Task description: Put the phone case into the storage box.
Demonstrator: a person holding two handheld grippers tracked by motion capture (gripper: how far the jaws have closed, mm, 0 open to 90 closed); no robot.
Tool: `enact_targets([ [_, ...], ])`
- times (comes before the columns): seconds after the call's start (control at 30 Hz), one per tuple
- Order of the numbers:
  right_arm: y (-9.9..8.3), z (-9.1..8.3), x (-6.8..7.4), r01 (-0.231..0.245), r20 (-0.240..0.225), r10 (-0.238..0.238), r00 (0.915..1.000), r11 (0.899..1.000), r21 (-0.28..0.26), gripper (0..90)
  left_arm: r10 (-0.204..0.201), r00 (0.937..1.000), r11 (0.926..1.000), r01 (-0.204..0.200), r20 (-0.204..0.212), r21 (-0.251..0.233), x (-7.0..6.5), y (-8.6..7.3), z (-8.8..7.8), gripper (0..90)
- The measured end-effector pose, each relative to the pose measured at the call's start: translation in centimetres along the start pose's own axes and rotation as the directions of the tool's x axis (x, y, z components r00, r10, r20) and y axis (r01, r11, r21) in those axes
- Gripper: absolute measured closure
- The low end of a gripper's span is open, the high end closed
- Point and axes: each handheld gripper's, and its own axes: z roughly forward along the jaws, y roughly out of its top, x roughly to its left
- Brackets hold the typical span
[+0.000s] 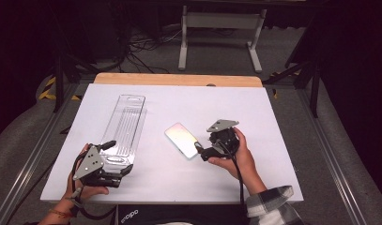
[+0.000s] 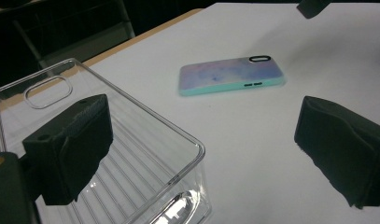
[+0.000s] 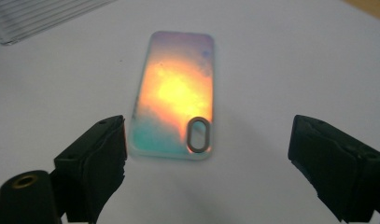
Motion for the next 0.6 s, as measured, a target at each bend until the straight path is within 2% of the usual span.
enact_targets([
  [0.17,1.5,2.6,0.3,-0.01,-0.055,0.016,0.9984,0.994,0.111,11.7,0.015,0.9999,0.9994,-0.015,-0.007,0.03,0.0,-0.1,0.3,4.9],
  [0.23,1.9,3.8,0.5,-0.003,-0.08,0.016,0.9967,0.986,0.167,11.5,0.025,0.9997,0.9989,-0.025,-0.007,0.041,-0.1,-0.2,0.4,4.7],
  [0.3,2.1,5.1,0.7,0.004,-0.065,0.011,0.9978,0.974,0.228,11.5,0.03,0.9995,0.9985,-0.03,-0.004,0.047,-0.2,-0.2,0.3,4.7],
  [0.33,2.1,5.1,0.7,0.004,-0.065,0.011,0.9978,0.974,0.228,11.5,0.03,0.9995,0.9985,-0.03,-0.004,0.047,-0.2,-0.2,0.3,4.7],
  [0.37,2.2,5.8,0.6,0.005,-0.058,0.01,0.9983,0.968,0.251,11.5,0.037,0.9993,0.9981,-0.037,-0.002,0.048,-0.2,-0.2,0.3,4.7],
  [0.43,2.2,6.5,0.6,-0.001,-0.064,0.019,0.9978,0.963,0.27,11.5,0.04,0.9992,0.998,-0.04,0.003,0.049,-0.2,-0.2,0.4,4.7],
  [0.47,2.2,7.4,0.5,-0.004,-0.059,0.023,0.998,0.953,0.302,11.4,0.033,0.9994,0.9982,-0.033,0.001,0.05,-0.4,-0.2,0.5,4.8],
  [0.53,2.2,7.7,0.5,0.0,-0.062,0.021,0.9979,0.95,0.312,11.3,0.042,0.9991,0.9977,-0.042,0.006,0.053,-0.3,-0.2,0.5,4.9],
  [0.57,2.3,8.3,0.4,0.013,-0.084,0.015,0.9964,0.943,0.331,9.2,0.039,0.9992,0.9978,-0.039,0.009,0.053,-0.3,-0.2,0.6,5.0],
  [0.6,2.3,8.5,0.4,0.016,-0.092,0.016,0.9956,0.941,0.339,11.5,0.034,0.9993,0.9979,-0.035,0.013,0.055,-0.3,-0.2,0.5,4.9],
])
